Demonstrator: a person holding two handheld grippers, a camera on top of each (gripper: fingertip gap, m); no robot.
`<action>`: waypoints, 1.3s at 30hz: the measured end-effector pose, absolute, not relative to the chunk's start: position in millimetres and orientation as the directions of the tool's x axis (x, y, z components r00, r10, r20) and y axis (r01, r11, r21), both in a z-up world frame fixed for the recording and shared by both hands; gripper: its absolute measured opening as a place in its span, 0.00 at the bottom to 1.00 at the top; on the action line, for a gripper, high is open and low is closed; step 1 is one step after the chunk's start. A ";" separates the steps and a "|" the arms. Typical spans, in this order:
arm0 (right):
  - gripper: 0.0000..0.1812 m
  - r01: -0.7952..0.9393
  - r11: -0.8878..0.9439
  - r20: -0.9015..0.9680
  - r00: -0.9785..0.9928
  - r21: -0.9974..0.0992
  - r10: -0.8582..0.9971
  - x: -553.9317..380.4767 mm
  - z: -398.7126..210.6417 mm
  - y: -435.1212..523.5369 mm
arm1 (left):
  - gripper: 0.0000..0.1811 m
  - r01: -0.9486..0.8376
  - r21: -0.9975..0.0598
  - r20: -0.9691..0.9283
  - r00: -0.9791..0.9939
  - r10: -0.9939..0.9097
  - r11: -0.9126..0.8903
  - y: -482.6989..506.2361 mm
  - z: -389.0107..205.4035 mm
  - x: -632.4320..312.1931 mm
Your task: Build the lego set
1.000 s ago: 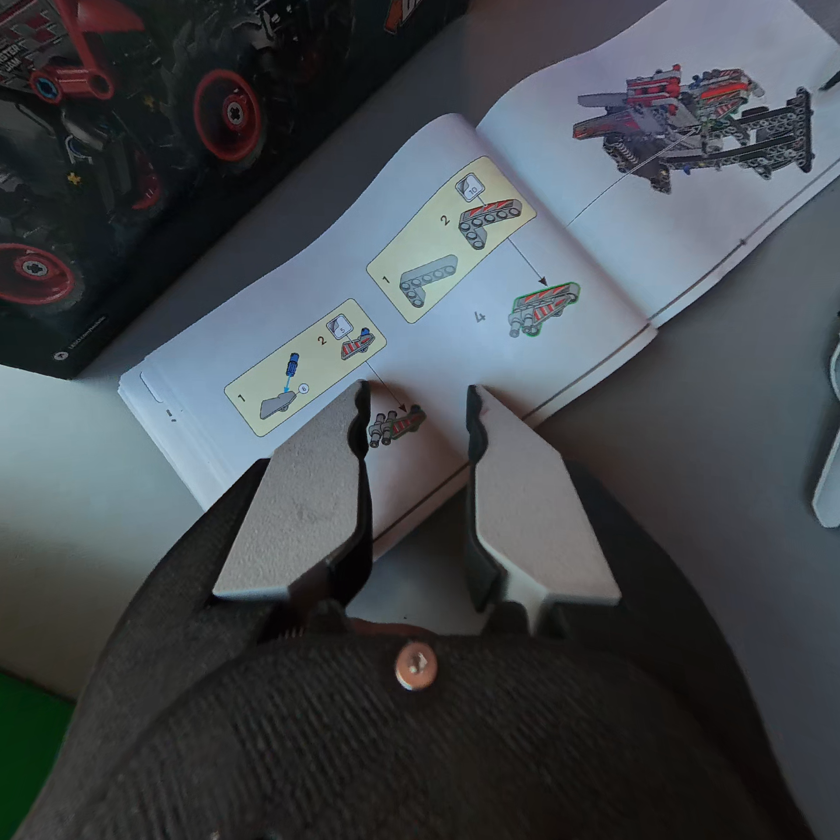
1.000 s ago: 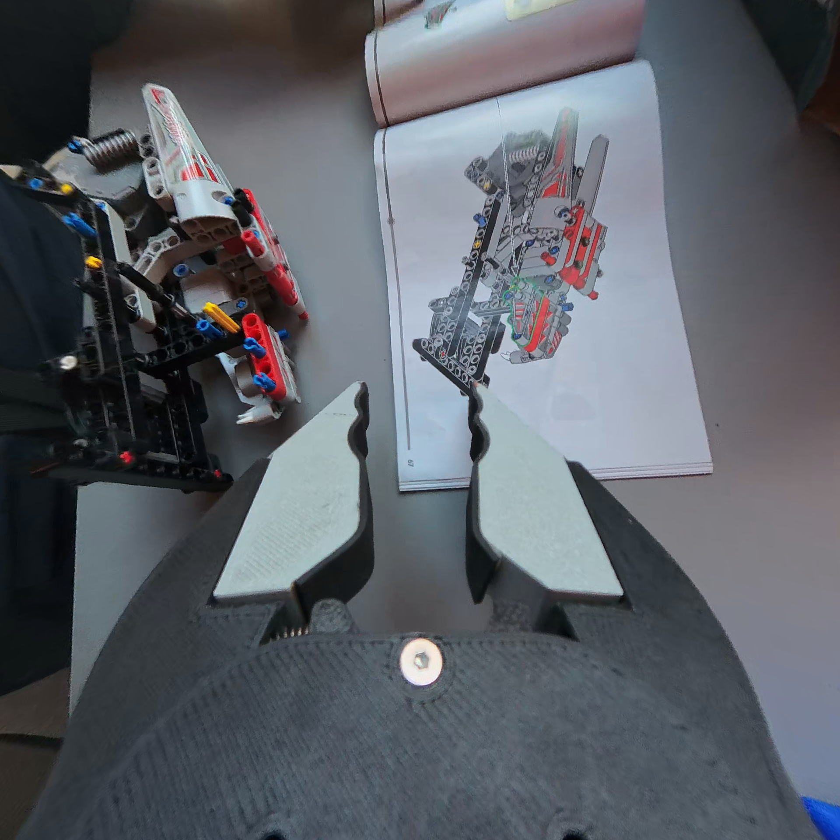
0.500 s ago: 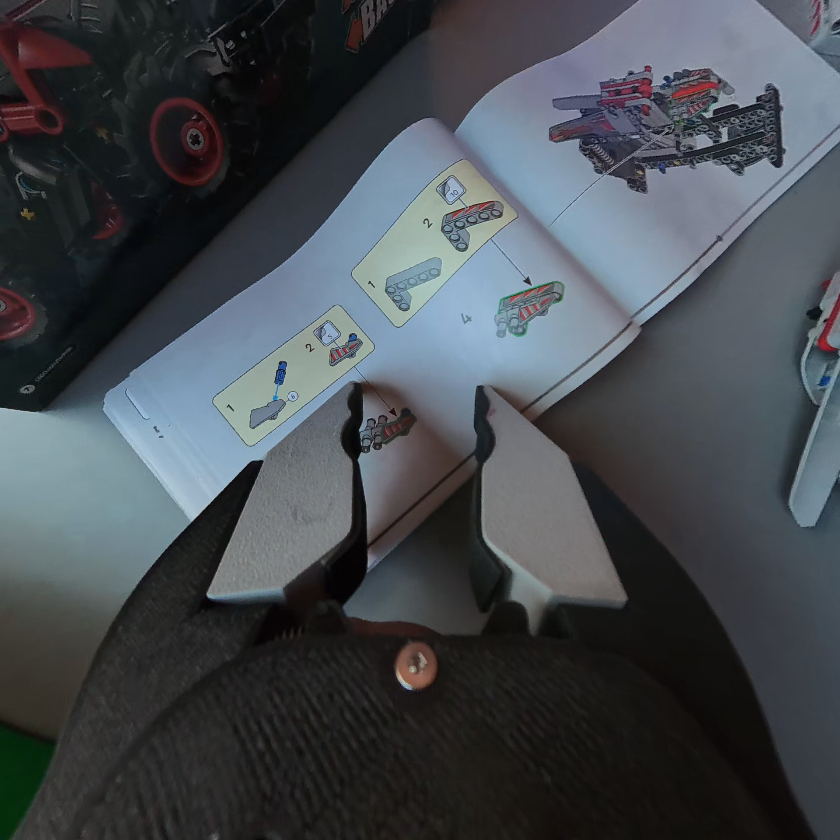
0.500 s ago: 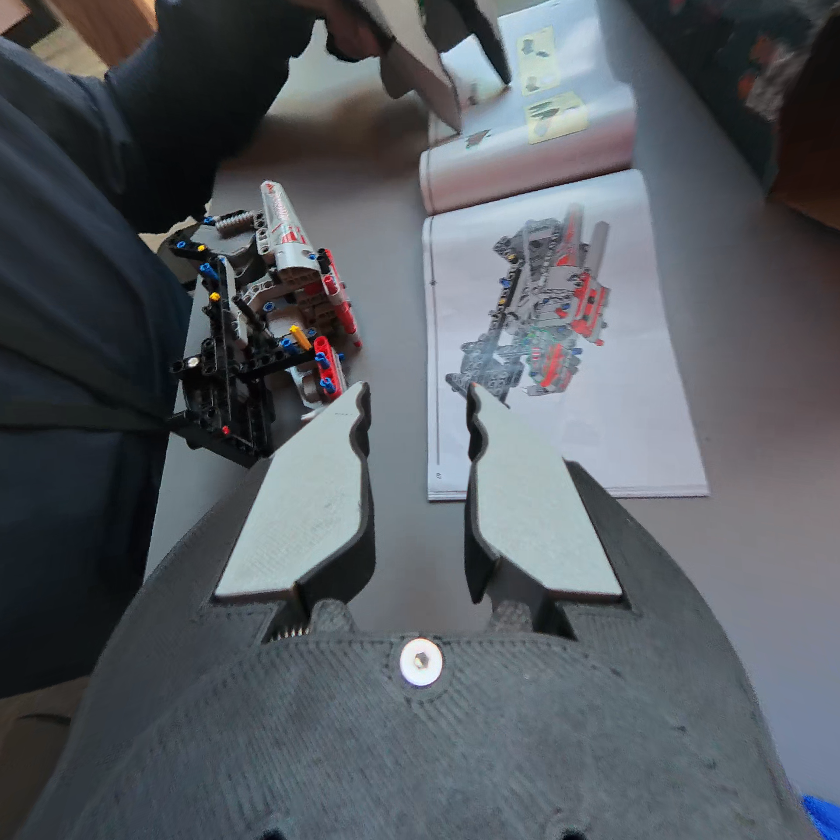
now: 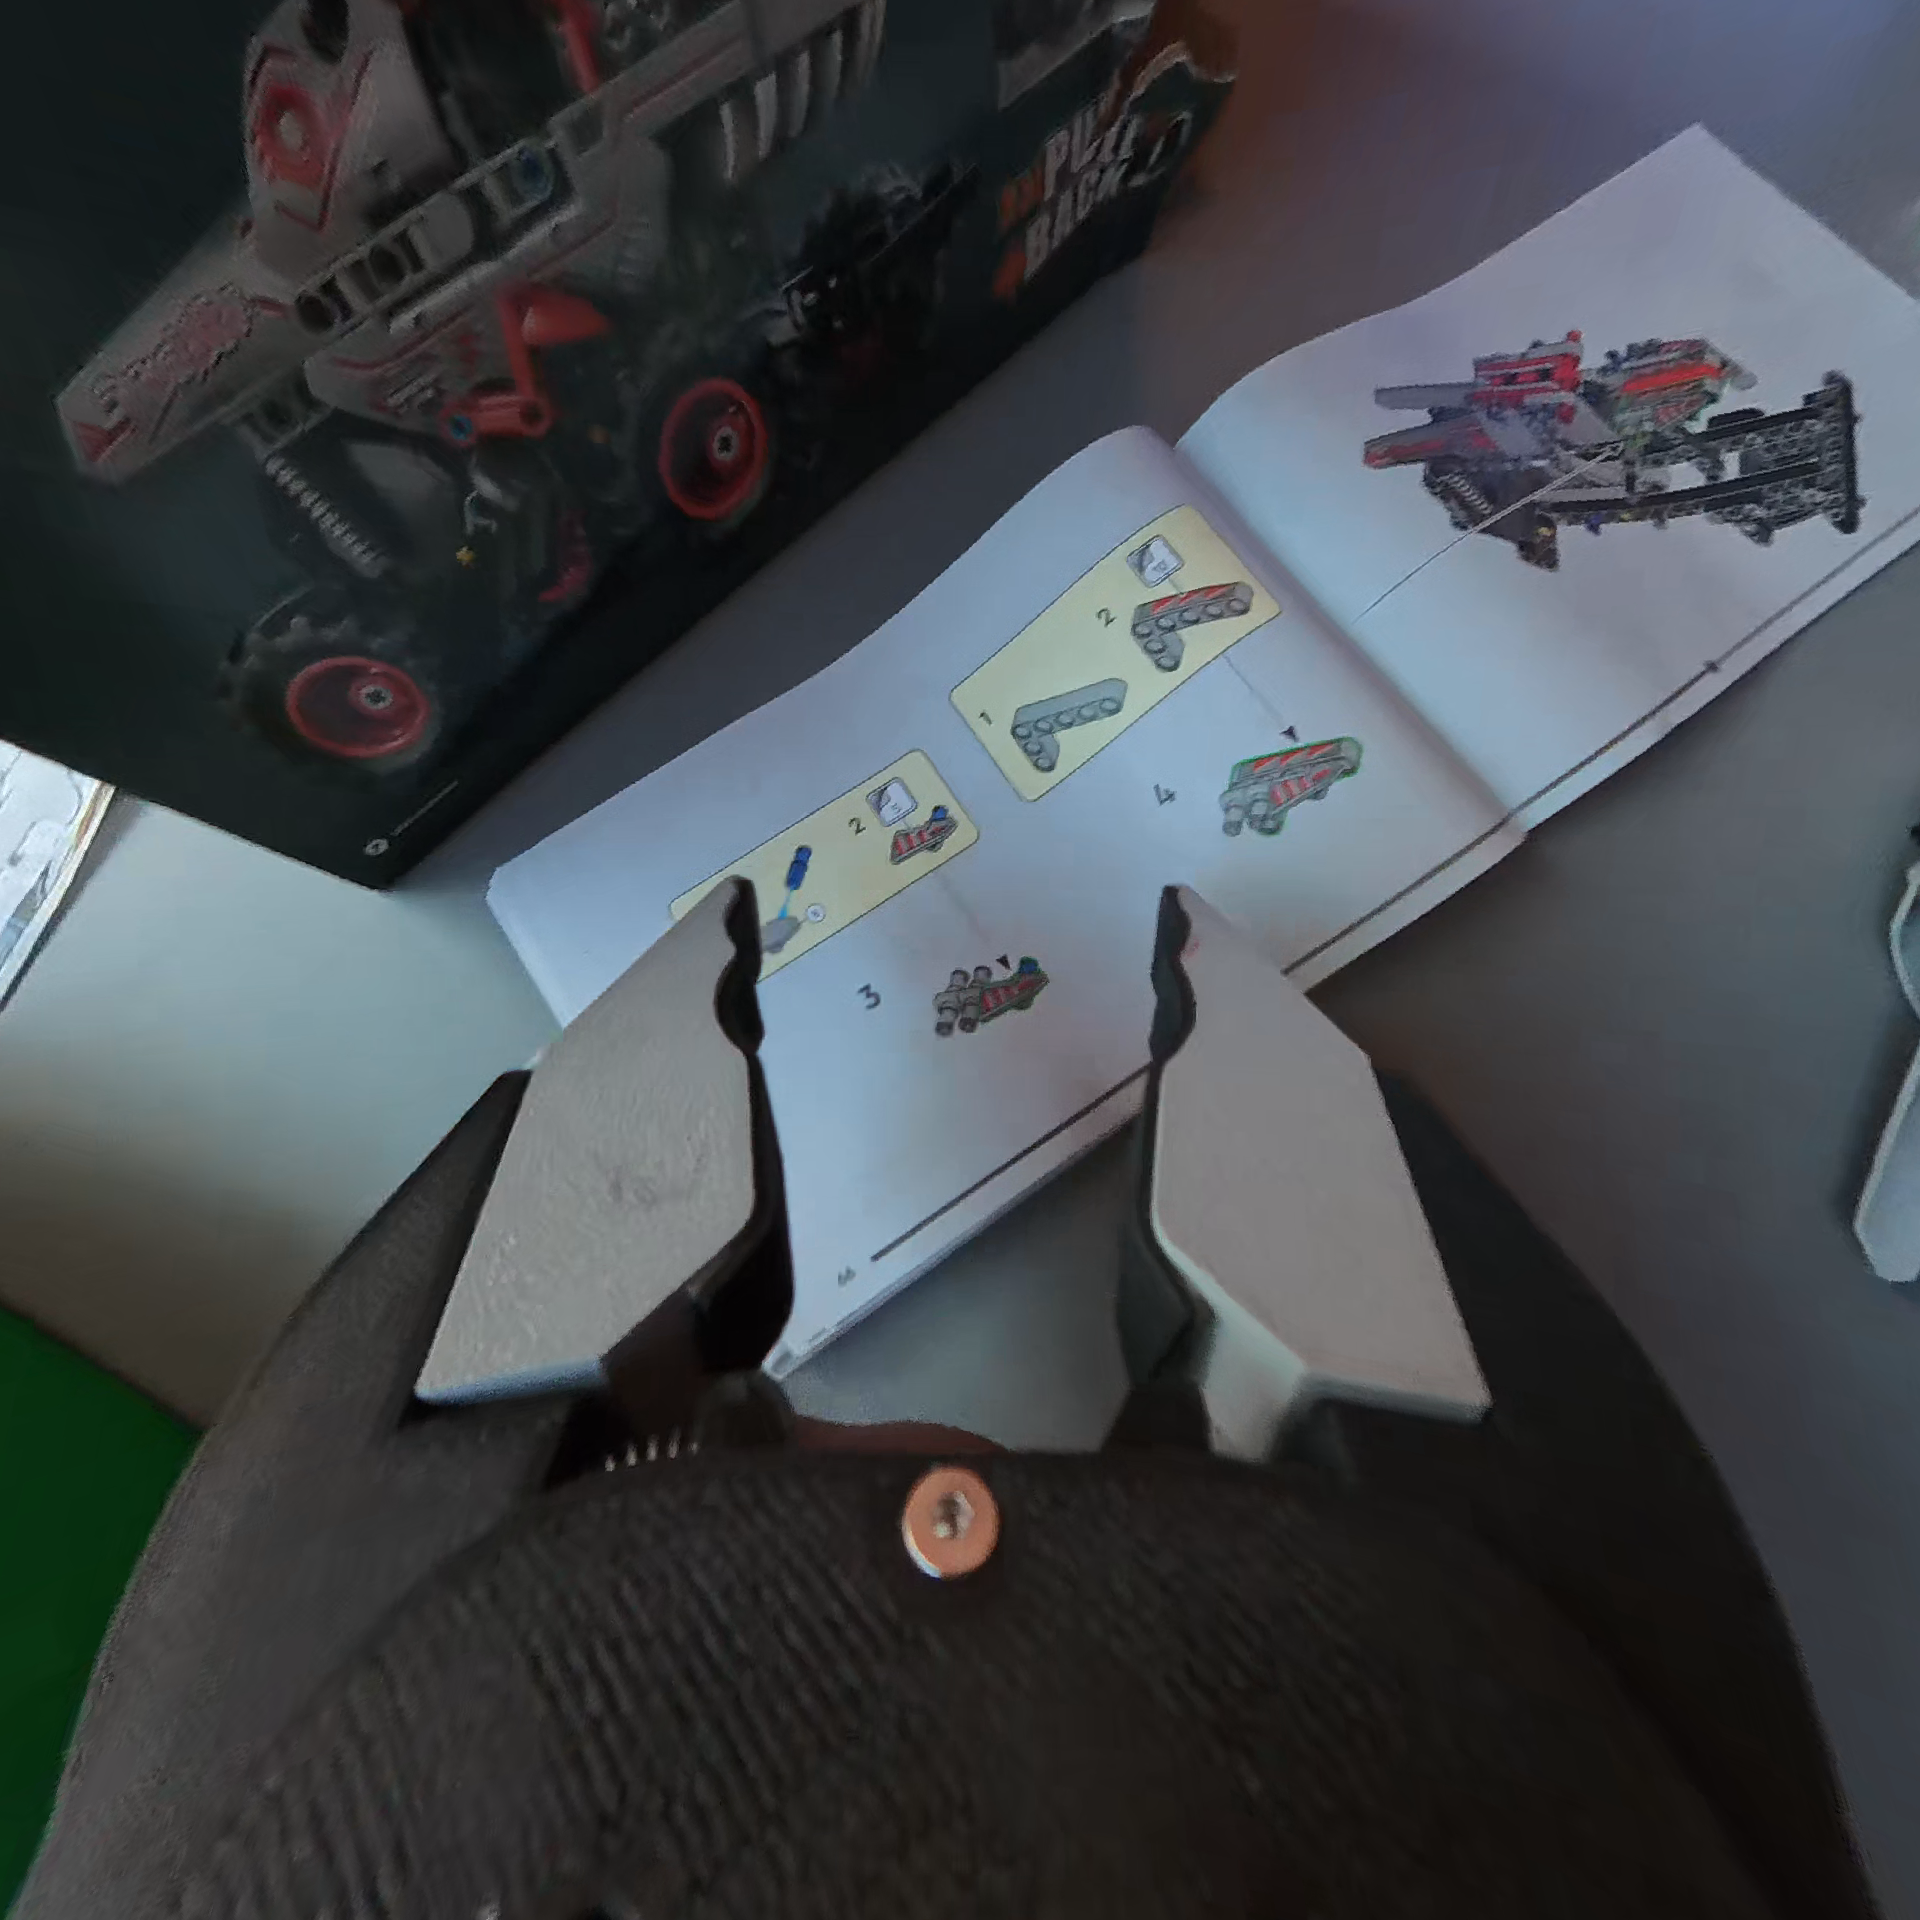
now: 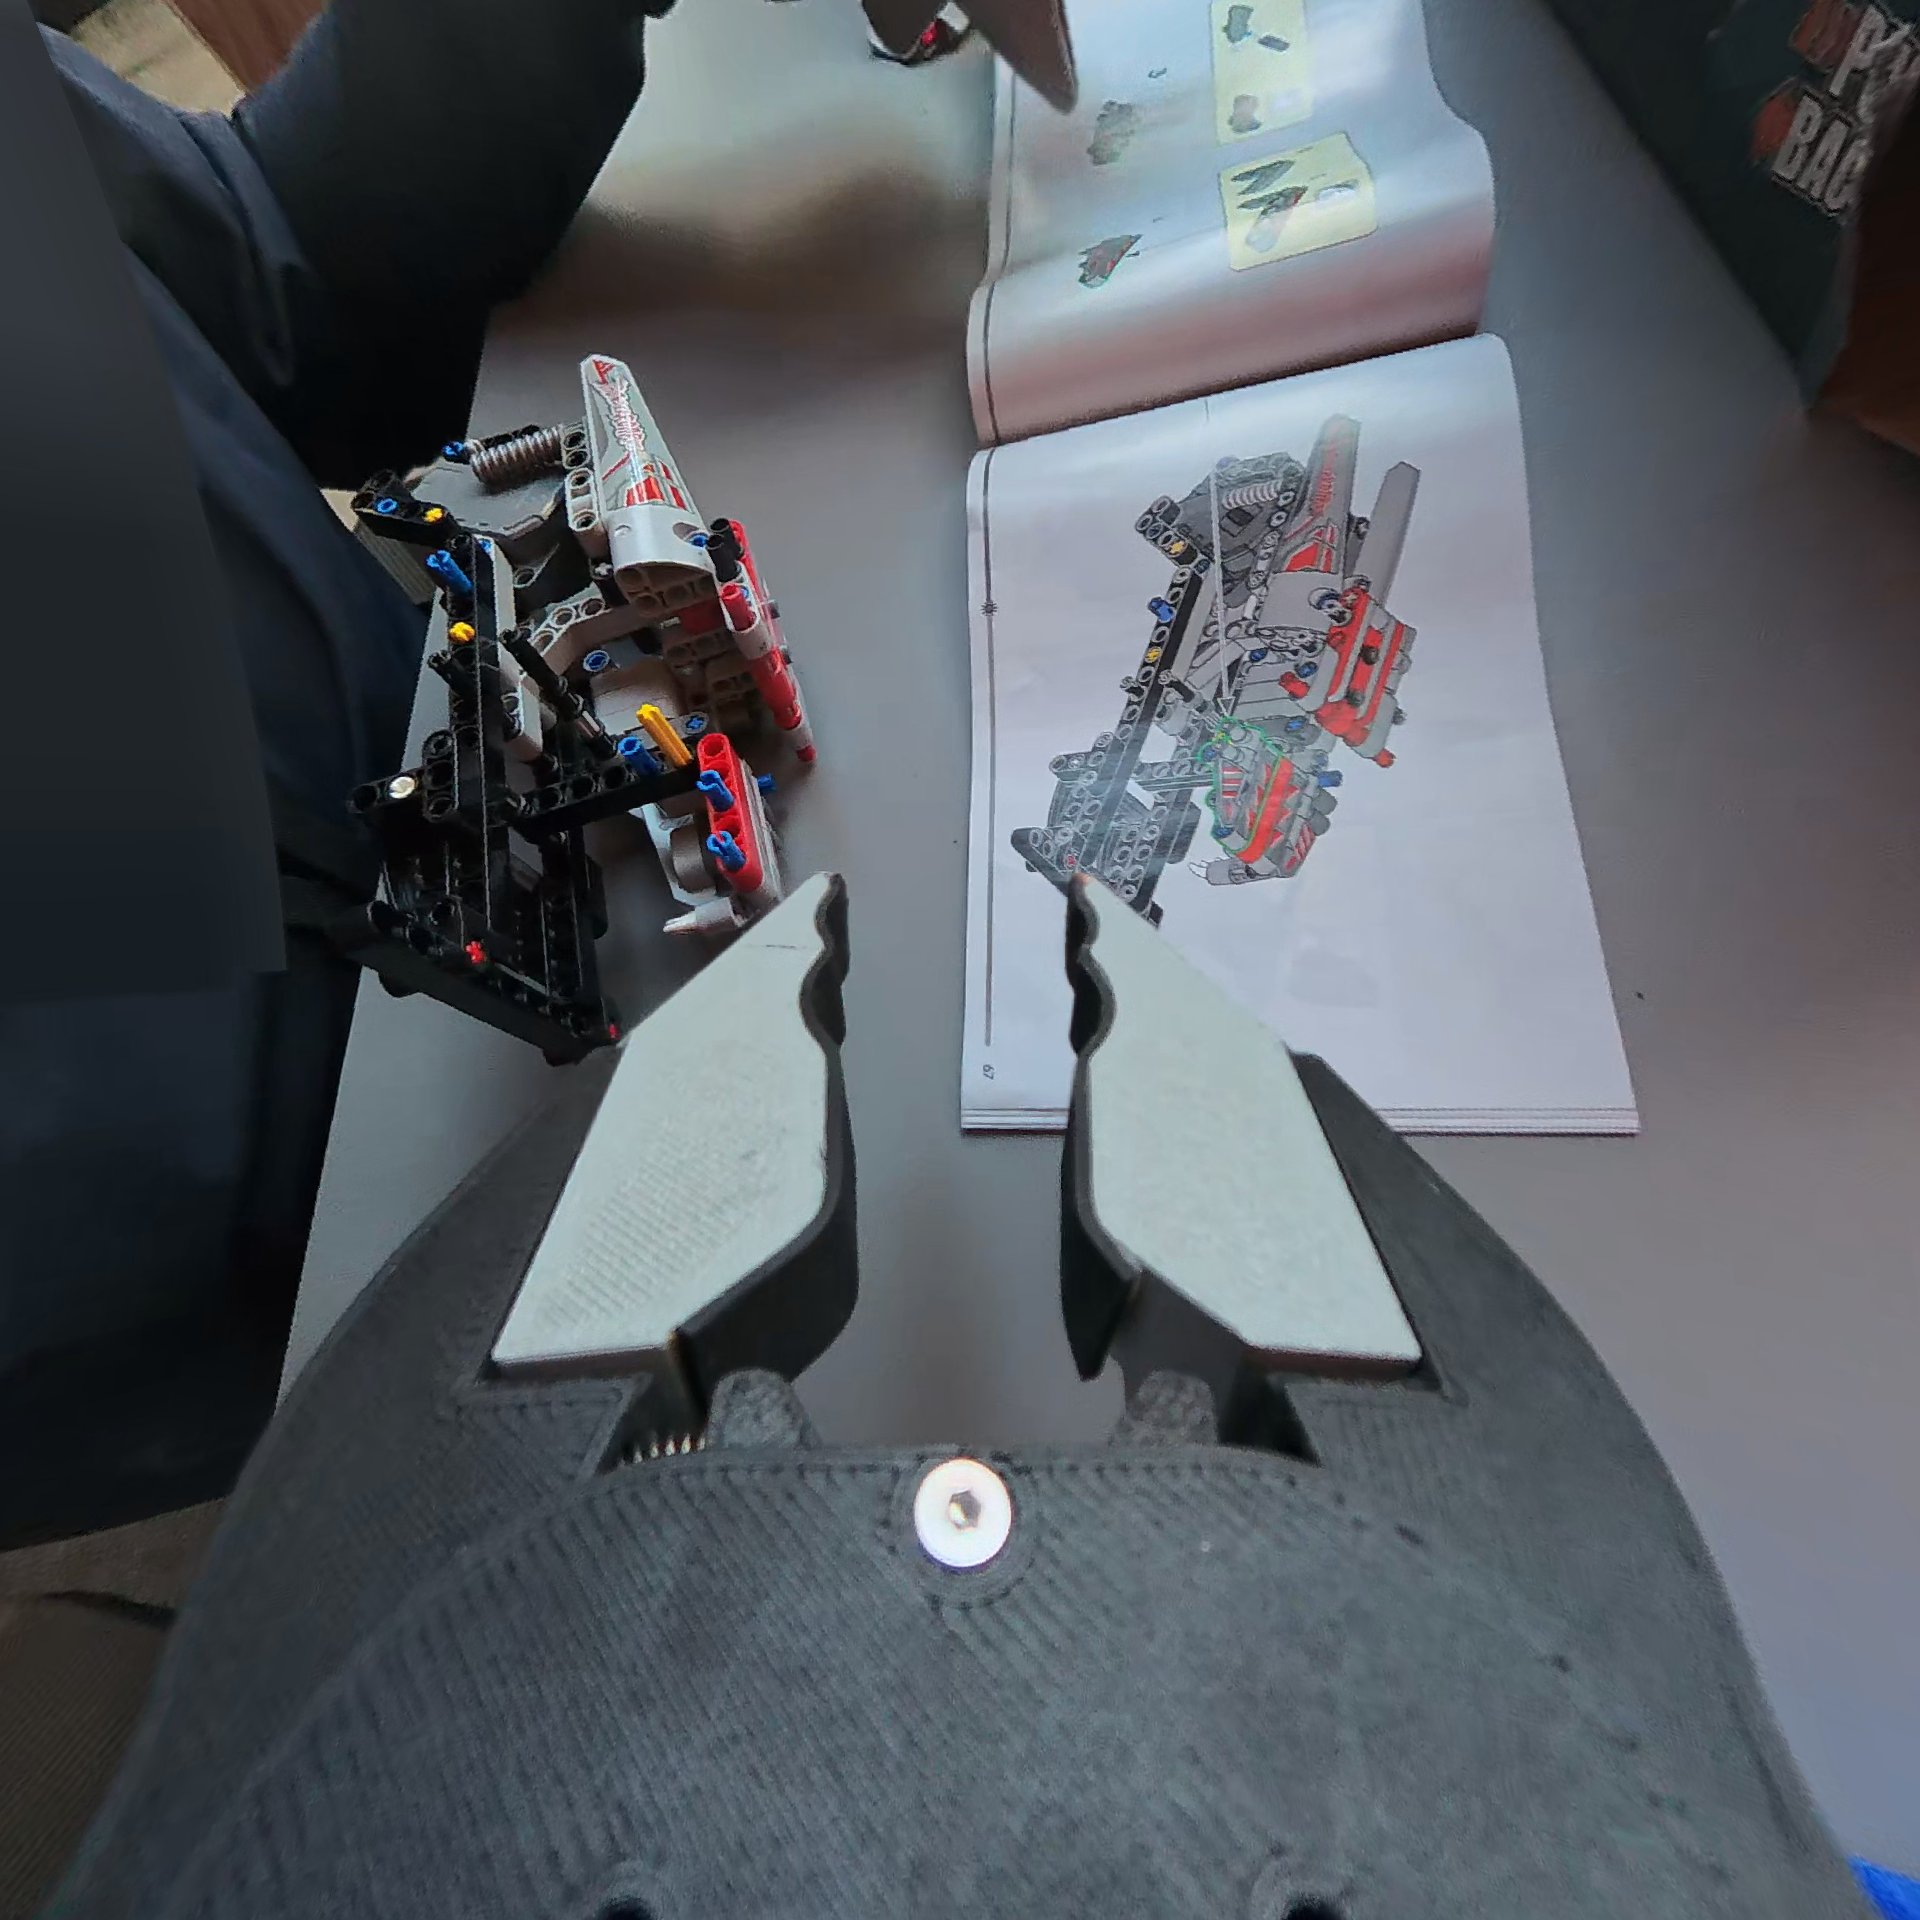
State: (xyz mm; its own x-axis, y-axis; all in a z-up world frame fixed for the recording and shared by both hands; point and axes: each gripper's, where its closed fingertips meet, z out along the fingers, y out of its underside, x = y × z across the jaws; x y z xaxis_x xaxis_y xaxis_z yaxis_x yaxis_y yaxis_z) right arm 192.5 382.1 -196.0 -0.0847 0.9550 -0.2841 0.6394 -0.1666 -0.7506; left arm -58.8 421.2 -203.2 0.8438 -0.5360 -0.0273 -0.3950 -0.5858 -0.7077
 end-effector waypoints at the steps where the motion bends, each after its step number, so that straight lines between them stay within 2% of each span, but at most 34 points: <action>1: 0.21 0.637 -0.168 -0.282 -0.080 -0.752 0.956 193.1 -196.0 383.4 | 0.42 -0.399 -0.702 -0.039 0.848 -0.528 -0.590 421.4 -204.5 -61.4; 3: 0.21 0.629 -0.169 -0.280 -0.080 -0.758 0.957 193.3 -194.7 383.9 | 0.43 -0.405 -0.688 -0.028 0.844 -0.535 -0.602 419.2 -209.2 -59.3; 6: 0.21 0.627 -0.165 -0.273 -0.079 -0.761 0.959 194.0 -194.5 384.1 | 0.47 -0.457 -0.603 -0.062 0.844 -0.532 -0.654 414.9 -229.7 -65.5; 21: 0.21 0.671 -0.151 -0.271 -0.077 -0.726 0.959 197.2 -204.7 380.9 | 0.41 -0.443 -0.631 -0.007 0.824 -0.567 -0.637 413.4 -232.8 -49.9; 26: 0.21 0.650 -0.154 -0.255 -0.063 -0.744 0.965 203.3 -196.2 387.0 | 0.40 -0.447 -0.629 -0.007 0.821 -0.570 -0.636 413.0 -232.4 -48.5; 31: 0.21 0.622 -0.172 -0.258 -0.049 -0.764 0.965 208.1 -188.7 393.8 | 0.34 -0.465 -0.627 -0.011 0.808 -0.589 -0.625 410.4 -231.7 -44.0; 39: 0.21 0.613 -0.141 -0.267 -0.119 -0.777 0.956 208.7 -185.5 383.1 | 0.30 -0.474 -0.630 -0.009 0.797 -0.604 -0.615 408.5 -231.4 -40.9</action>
